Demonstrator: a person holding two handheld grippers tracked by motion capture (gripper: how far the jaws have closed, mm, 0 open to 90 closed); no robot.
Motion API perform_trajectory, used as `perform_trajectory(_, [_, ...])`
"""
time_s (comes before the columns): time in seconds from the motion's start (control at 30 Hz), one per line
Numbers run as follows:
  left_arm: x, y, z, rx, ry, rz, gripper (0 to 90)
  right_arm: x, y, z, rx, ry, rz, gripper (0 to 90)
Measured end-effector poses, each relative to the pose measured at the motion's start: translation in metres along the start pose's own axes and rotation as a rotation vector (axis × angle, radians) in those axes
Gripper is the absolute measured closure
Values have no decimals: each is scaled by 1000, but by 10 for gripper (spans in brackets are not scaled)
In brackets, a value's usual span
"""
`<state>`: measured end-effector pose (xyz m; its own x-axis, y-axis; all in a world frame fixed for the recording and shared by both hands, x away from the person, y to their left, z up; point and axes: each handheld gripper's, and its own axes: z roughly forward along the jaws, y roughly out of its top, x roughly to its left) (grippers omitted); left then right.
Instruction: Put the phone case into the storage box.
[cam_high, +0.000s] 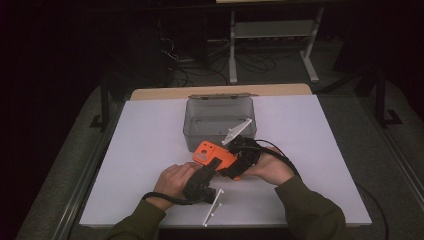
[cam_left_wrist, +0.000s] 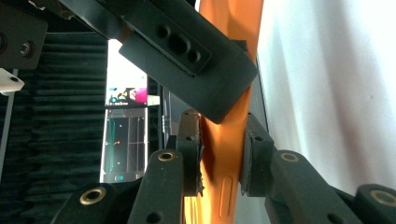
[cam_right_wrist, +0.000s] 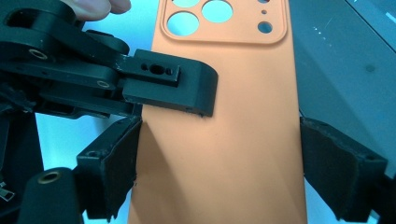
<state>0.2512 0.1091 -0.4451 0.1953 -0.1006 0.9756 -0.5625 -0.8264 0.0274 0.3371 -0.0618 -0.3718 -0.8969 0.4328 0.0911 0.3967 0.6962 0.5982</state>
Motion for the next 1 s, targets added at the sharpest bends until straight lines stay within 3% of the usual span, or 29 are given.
perform_trajectory(0.37, [0,0,-1,-3,10,21,772,-3,0,0,-4,34,30,152])
perform_trajectory(0.57, [2,0,-3,4,12,43,788,-8,-1,0,-7,80,61,150])
perform_trajectory(0.77, [2,2,-4,-5,16,46,790,-11,-2,-1,-11,107,59,147])
perform_trajectory(1.0, [1,1,-3,-9,5,34,794,-10,-5,-5,-52,98,35,140])
